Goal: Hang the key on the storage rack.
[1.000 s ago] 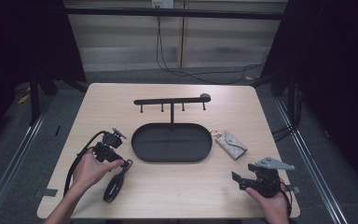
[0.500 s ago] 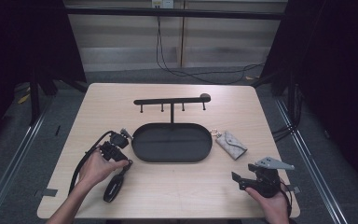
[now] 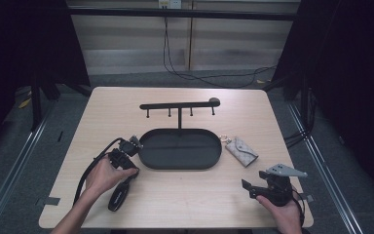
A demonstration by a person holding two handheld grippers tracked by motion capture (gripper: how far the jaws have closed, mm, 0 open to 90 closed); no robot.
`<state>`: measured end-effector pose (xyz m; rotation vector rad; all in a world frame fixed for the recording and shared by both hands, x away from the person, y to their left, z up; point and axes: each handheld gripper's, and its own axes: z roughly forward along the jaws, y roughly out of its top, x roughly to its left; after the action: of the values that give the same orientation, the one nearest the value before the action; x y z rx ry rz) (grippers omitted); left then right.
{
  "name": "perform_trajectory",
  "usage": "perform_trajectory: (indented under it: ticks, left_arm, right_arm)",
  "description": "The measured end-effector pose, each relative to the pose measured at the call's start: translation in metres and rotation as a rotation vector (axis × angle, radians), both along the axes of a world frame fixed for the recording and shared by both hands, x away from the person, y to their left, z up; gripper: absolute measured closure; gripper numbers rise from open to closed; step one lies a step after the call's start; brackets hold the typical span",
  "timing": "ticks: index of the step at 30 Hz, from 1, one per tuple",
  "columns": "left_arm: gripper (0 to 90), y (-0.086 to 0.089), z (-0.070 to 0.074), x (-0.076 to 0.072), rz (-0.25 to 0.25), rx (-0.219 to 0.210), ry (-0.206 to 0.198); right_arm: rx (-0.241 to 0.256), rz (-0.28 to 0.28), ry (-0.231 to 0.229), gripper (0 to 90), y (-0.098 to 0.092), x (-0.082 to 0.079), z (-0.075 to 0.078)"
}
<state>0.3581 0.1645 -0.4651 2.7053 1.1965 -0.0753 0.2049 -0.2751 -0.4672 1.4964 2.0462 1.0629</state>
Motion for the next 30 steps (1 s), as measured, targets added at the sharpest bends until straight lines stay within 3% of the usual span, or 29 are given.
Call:
perform_trajectory:
  ticks: [7,16,19,27,30]
  left_arm:
    - [65.1,-0.018,0.0,0.0,-0.02,0.122,0.007]
    - [70.1,-0.017,0.0,0.002,-0.018,0.121,0.017]
    - [70.4,-0.019,0.0,0.003,0.0,0.139,0.019]
    - [70.5,-0.017,0.0,0.003,-0.036,0.131,0.017]
    - [70.5,-0.014,0.0,0.003,-0.023,0.111,0.043]
  right_arm:
    - [-0.002,0.0,0.001,24.1,0.0,0.0,0.0]
    - [-0.002,0.001,0.002,24.0,-0.001,0.0,0.0]
    - [-0.002,0.0,0.003,24.0,-0.001,0.0,0.0]
    - [-0.001,-0.002,0.009,24.0,-0.001,0.001,0.0]
    - [-0.003,-0.002,0.012,24.0,-0.001,0.001,-0.001]
